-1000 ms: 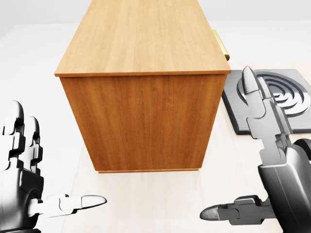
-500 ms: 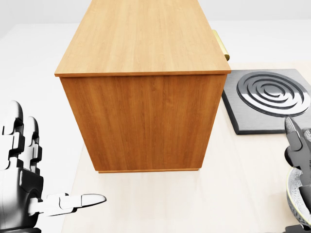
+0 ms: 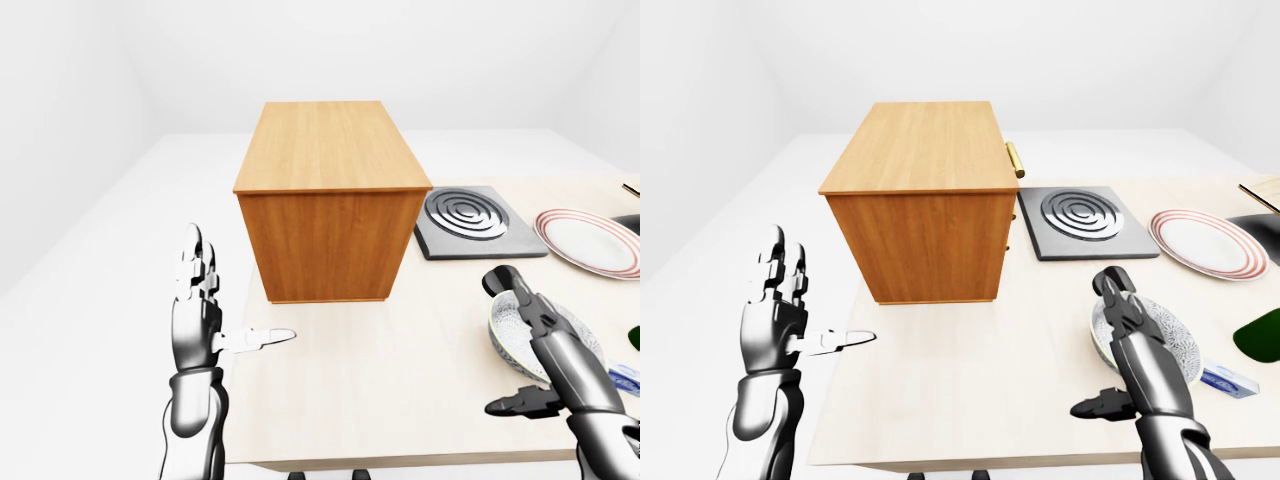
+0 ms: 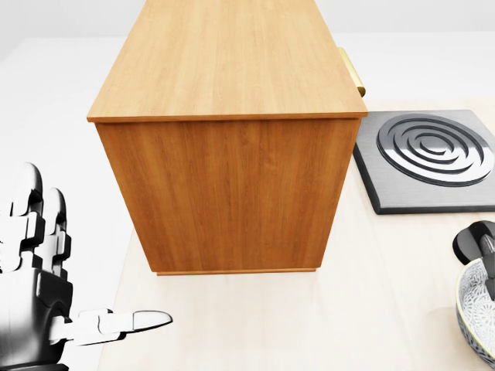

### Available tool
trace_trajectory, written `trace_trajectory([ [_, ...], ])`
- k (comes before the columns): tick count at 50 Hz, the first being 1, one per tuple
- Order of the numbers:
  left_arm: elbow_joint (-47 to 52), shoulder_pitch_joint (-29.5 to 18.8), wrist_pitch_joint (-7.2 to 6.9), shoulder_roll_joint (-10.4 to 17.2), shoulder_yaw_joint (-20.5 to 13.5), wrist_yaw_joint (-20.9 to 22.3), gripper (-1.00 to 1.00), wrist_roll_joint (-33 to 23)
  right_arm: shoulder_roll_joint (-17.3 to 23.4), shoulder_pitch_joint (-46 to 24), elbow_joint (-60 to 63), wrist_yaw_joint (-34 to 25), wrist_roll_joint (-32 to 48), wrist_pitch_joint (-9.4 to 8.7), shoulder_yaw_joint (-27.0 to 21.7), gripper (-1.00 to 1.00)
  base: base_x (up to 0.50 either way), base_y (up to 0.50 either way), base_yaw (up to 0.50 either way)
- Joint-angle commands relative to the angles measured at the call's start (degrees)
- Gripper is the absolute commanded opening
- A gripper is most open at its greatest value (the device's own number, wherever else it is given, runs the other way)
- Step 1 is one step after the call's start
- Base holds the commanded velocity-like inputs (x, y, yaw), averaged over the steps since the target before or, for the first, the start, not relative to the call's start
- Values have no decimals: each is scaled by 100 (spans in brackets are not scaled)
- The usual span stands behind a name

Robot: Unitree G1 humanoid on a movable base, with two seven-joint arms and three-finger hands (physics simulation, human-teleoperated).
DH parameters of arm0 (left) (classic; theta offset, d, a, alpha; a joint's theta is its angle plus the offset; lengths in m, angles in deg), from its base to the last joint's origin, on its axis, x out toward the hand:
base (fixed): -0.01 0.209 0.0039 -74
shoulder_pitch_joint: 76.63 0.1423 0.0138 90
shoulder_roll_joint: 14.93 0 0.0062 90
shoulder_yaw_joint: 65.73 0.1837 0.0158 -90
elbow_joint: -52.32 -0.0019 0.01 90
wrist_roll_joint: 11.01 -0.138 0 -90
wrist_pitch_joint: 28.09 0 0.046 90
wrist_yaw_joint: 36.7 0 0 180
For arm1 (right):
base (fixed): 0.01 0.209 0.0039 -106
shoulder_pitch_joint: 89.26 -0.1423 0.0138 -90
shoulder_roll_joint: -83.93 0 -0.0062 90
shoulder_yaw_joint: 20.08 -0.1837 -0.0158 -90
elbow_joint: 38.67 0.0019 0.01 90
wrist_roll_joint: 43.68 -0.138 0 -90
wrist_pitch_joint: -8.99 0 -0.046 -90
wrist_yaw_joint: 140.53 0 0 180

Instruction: Put the bowl on the top of the cabinet.

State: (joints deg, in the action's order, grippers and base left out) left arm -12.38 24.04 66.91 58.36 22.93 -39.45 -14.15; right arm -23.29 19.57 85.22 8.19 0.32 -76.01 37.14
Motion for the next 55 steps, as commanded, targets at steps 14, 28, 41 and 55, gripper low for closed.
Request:
trace_trajectory([
  [14,-111,-6,0,11,-10,37,100,25,219,11,-1006,672,706,0,170,100,0,0,0],
  [28,-155,-35,0,10,-3,33,100,15,461,-24,-1494,938,933,0,252,100,0,0,0],
  [41,-160,-60,0,10,-24,7,100,22,637,-68,-1905,1126,1128,0,309,100,0,0,0],
  [55,-177,-49,0,12,-6,12,100,11,830,-103,-2374,1277,1289,0,336,100,0,0,0],
])
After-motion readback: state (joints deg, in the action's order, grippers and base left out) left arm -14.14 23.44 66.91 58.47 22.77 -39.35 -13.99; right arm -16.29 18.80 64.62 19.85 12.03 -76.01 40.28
